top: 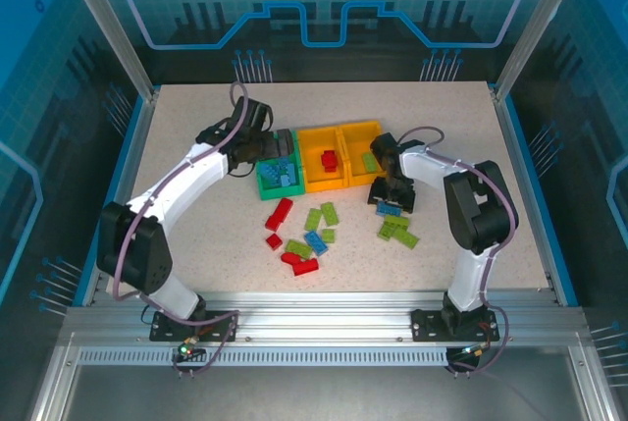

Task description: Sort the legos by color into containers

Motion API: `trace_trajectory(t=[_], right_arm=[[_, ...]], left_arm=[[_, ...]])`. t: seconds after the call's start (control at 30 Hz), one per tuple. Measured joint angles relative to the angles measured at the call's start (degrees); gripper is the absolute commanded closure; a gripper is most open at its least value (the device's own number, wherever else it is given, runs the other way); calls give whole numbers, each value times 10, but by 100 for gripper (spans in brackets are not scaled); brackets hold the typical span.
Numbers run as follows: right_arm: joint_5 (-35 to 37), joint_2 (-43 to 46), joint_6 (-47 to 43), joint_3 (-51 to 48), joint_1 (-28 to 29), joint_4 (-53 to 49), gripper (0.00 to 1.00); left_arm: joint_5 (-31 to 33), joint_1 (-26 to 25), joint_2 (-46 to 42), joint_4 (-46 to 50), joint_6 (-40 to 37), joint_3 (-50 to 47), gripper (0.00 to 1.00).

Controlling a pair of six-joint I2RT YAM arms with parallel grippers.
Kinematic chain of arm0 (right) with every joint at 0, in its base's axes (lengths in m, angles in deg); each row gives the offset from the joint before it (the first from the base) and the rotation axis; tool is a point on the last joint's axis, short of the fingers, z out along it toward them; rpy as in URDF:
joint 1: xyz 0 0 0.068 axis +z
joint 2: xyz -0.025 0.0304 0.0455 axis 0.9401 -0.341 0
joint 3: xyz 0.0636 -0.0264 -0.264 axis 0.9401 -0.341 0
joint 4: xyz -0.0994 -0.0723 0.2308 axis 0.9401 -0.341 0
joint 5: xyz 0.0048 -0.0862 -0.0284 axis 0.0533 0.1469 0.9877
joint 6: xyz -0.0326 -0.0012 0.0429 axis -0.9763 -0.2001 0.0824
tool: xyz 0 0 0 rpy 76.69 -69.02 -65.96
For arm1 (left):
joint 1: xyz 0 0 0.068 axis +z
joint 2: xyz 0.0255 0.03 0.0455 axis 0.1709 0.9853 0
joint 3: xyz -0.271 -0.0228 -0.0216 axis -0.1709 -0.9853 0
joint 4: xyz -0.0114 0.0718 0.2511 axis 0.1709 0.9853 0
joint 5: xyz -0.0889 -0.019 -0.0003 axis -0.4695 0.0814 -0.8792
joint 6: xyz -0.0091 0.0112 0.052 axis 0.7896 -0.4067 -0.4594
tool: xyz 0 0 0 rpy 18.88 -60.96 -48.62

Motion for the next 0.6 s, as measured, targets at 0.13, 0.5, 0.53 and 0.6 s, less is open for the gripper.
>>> trace_trajectory(t=[0.13,0.5,0.53,0.6], right_arm=[[3,2,1,0,1,0,38],[4,55,1,80,21,-35,39],[1,59,-1,98,26,-35,39],[-9,64,-2,135,37,-33,39]], left_arm=[[0,0,-10,-1,3,-18,1],[11,5,-51,-5,5,-89,1],[11,7,-57,-4,5,-99,1],[11,9,-66,-4,9,-116,1]])
